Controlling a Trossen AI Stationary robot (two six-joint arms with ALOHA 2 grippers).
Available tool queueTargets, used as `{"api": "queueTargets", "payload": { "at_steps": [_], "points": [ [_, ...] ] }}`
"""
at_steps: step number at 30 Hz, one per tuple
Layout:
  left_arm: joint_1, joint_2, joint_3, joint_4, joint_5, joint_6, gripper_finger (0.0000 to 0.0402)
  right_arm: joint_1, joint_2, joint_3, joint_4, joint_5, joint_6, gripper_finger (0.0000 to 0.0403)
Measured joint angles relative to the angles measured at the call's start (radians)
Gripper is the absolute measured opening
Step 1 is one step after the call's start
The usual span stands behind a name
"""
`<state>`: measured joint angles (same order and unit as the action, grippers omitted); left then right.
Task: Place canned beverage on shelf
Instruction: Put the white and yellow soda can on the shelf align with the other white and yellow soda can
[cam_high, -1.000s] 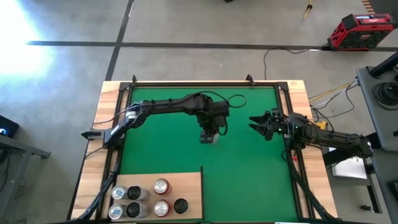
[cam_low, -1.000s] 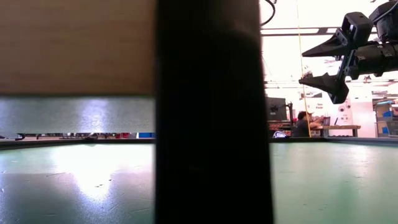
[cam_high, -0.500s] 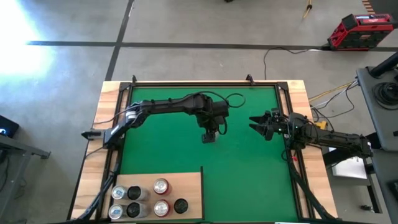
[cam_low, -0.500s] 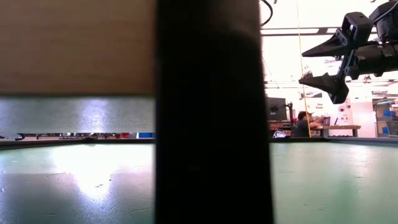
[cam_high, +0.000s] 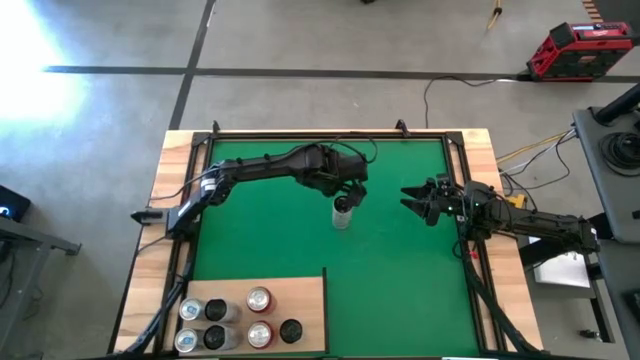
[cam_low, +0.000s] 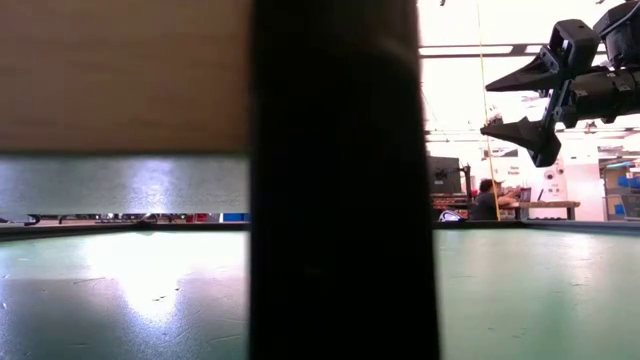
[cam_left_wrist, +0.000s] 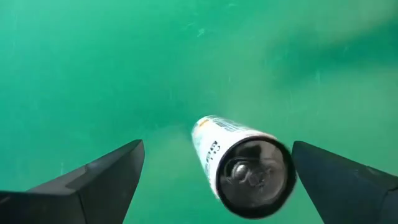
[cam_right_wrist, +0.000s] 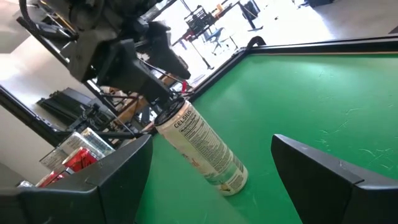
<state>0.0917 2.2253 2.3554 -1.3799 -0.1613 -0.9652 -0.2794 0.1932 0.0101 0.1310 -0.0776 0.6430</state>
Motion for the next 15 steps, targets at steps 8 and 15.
{"api": "queueTargets", "payload": {
  "at_steps": [8, 15],
  "points": [
    [0.000, 0.002, -0.001, 0.051, 0.004, -0.212, 0.0392, 0.000, 0.000, 0.000, 0.000, 0.000, 0.000, 0.0318],
    [-0.002, 0.014, -0.012, 0.050, 0.014, -0.253, 0.0392, 0.000, 0.000, 0.000, 0.000, 0.000, 0.000, 0.0318]
  ]
}}
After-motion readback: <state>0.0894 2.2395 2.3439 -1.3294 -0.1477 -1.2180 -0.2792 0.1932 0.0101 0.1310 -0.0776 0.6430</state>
